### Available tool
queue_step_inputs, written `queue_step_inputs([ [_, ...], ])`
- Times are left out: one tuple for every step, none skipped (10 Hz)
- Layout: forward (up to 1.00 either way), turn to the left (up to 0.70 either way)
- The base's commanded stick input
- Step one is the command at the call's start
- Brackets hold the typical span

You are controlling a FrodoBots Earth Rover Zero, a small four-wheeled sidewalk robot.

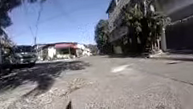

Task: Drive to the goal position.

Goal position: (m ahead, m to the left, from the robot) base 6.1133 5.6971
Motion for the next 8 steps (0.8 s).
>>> queue_step_inputs([
  [0.70, -0.03],
  [0.70, -0.03],
  [0.70, -0.03],
  [0.70, -0.03],
  [0.70, -0.03],
  [0.70, -0.03],
  [0.70, -0.03],
  [0.70, -0.03],
])
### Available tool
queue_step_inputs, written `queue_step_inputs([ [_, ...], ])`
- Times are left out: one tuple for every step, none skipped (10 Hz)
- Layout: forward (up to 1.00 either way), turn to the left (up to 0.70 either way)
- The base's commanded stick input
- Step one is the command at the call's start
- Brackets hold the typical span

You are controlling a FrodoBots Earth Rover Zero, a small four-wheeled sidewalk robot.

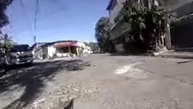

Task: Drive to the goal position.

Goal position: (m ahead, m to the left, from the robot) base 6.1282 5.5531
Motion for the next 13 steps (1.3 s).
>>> queue_step_inputs([
  [0.70, -0.03],
  [0.70, -0.03],
  [0.70, -0.03],
  [0.70, -0.03],
  [0.70, -0.03],
  [0.70, -0.03],
  [0.70, -0.03],
  [0.70, -0.03],
  [0.70, -0.03],
  [0.70, -0.03],
  [0.70, -0.03],
  [0.70, -0.03],
  [0.70, -0.03],
])
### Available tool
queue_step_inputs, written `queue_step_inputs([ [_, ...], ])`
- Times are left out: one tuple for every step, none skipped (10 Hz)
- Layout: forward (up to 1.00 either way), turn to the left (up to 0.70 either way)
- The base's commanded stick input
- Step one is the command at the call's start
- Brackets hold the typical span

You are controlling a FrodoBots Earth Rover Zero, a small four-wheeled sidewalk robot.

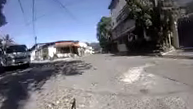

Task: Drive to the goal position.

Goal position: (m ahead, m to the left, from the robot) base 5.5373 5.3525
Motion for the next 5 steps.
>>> queue_step_inputs([
  [0.70, -0.03],
  [0.70, -0.03],
  [0.70, -0.03],
  [0.70, -0.02],
  [0.70, 0.00],
])
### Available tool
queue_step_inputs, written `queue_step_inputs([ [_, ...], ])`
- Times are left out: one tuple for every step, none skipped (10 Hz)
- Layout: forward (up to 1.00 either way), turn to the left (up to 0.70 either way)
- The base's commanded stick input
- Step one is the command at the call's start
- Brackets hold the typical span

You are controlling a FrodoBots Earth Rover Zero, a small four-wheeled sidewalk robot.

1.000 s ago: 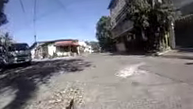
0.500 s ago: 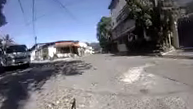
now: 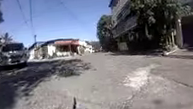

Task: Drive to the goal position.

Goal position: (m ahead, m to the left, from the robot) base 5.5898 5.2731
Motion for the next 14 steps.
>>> queue_step_inputs([
  [0.70, 0.00],
  [0.70, 0.00],
  [0.70, 0.00],
  [0.70, 0.00],
  [0.70, 0.01],
  [0.70, 0.02],
  [0.70, 0.32],
  [0.70, 0.33],
  [0.70, 0.34],
  [0.70, 0.34],
  [0.70, 0.34],
  [0.70, 0.34],
  [0.70, 0.34],
  [0.70, 0.34],
])
